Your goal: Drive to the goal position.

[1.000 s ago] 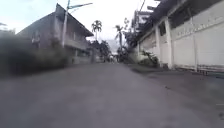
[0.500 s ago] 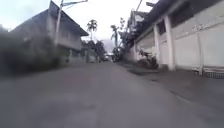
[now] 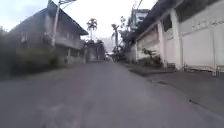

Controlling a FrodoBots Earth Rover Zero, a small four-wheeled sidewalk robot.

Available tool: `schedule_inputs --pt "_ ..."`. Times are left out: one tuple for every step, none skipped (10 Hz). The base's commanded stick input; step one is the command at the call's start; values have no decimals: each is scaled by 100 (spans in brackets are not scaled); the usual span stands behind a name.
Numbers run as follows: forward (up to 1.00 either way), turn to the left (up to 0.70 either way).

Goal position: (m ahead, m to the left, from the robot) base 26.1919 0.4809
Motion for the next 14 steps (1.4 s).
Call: schedule_inputs --pt "100 0" --pt "100 0" --pt "100 0" --pt "100 0" --pt "100 0" --pt "100 0" --pt "100 0" --pt "100 0" --pt "100 0" --pt "100 0" --pt "100 0" --pt "100 0" --pt "100 0" --pt "100 0"
